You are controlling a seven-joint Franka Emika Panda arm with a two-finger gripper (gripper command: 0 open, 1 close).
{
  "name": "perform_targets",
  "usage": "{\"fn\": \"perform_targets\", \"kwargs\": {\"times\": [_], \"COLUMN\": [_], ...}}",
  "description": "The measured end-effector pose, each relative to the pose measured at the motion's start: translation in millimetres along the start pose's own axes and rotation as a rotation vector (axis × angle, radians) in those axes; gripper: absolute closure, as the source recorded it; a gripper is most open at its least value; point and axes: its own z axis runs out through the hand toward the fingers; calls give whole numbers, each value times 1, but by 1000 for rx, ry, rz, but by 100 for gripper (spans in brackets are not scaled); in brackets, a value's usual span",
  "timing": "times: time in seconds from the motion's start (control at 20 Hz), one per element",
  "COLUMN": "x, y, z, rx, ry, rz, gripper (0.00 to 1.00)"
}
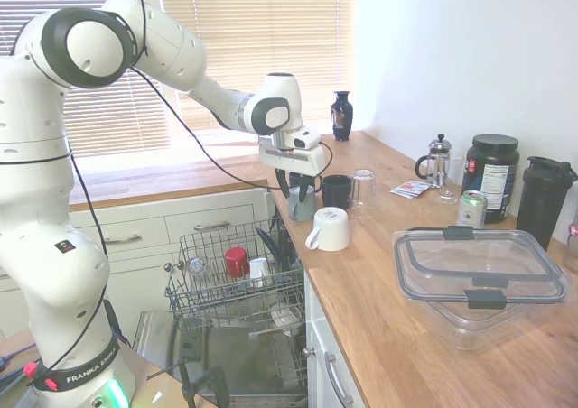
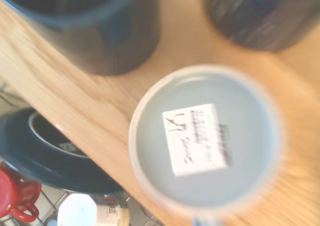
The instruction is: Unload a mug from dishwasher
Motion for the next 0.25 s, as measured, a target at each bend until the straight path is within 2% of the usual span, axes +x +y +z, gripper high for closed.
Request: {"fn": "perform_targets", "kwargs": {"times": [0.15, 0.25], "x": [-34, -72], "y": [9, 12], "z": [-38, -50], "rx": [10, 14], "ry": [39, 49], "rz": [-10, -28], "gripper": [0, 0]}}
